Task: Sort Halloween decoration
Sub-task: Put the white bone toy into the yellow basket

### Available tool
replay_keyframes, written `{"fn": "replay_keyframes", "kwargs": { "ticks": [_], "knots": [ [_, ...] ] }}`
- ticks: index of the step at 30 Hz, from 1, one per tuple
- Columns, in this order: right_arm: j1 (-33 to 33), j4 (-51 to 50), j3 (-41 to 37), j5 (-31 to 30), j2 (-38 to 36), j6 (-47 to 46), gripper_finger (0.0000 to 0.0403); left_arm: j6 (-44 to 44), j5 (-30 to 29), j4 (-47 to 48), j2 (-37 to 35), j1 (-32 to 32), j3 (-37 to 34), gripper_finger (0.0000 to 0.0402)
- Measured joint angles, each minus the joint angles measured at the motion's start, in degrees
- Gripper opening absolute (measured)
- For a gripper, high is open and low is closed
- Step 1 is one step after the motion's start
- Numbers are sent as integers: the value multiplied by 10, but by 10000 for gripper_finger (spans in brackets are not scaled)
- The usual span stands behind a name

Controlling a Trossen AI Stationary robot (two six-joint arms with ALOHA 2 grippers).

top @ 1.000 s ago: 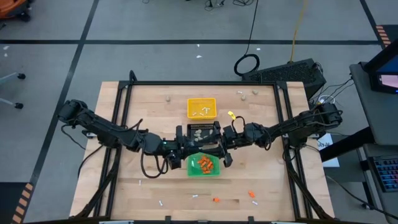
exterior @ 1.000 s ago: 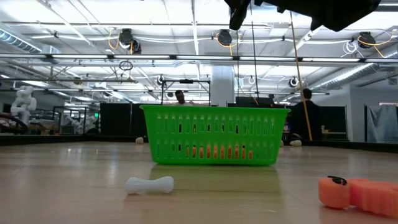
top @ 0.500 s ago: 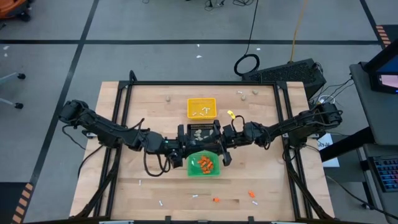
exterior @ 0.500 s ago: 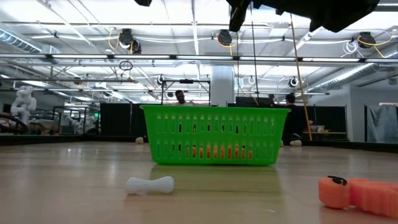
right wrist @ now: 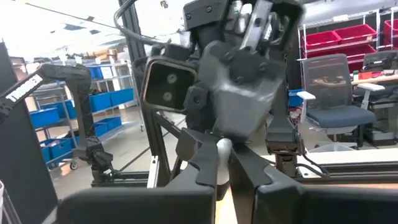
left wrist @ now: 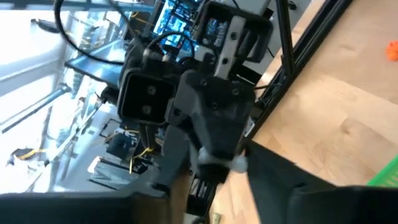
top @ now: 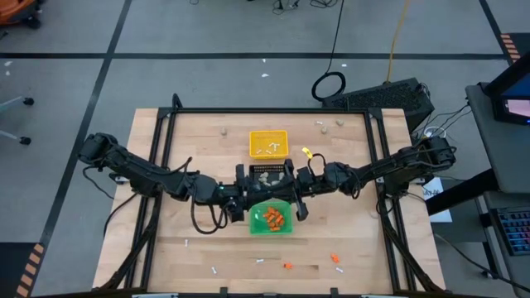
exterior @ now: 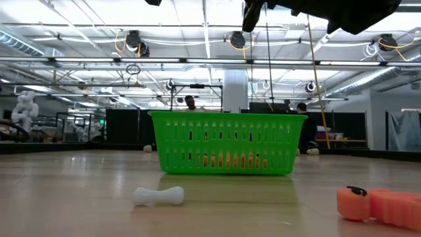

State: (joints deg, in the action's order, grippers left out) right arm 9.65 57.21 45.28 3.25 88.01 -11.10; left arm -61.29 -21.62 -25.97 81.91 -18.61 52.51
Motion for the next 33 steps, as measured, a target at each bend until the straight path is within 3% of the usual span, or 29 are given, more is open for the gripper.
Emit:
{"fn": "replay_keyframes", "kwargs": {
  "ticks": [7, 13, 16, 26, 30, 33],
  "knots": [
    [-7, -7, 0, 9, -6, 7, 1, 47, -15, -13, 0, -16, 0, 263],
    [-19, -66, 0, 60, -63, 10, 1, 132, -193, -32, -16, -62, 0, 304],
    [-19, -123, 0, 60, -110, 46, 1, 198, -226, -27, -28, -77, -11, 305],
    [-19, -366, 0, 42, -265, 189, 0, 447, -176, -64, -41, -65, -109, 305],
    [-18, -445, 0, 28, -296, 211, 0, 513, -113, -110, -41, -59, -135, 305],
    [-17, -475, 0, 28, -303, 233, 0, 547, -99, -136, -40, -58, -152, 305]
  ]
}}
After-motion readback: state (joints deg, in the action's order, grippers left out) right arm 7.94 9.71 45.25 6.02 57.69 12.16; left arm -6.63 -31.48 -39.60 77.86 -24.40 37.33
